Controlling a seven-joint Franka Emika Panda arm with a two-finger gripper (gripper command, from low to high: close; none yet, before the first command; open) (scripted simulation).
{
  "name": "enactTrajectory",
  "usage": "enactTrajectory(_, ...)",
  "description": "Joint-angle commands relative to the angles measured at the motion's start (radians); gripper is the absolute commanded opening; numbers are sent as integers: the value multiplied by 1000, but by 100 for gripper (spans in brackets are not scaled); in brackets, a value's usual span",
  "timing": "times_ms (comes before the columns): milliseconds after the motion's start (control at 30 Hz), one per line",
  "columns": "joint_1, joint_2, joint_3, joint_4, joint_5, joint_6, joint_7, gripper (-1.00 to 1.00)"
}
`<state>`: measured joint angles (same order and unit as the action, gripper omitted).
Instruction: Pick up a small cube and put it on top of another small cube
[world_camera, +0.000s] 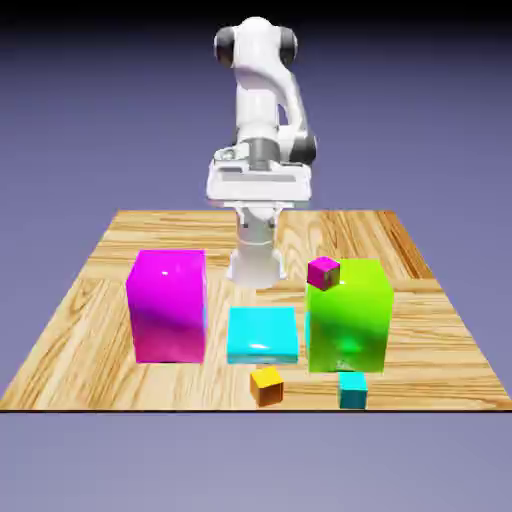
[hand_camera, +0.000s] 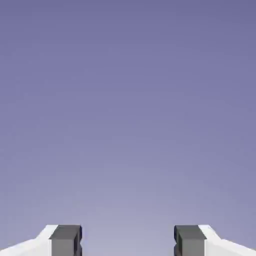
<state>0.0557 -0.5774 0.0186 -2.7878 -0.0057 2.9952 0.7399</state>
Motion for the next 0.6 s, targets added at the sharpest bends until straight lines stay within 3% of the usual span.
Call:
enactTrajectory(0, 36, -6, 15, 18, -5, -35, -1, 0)
enactTrajectory(567, 652, 352, 179, 126, -693, -475, -284, 0)
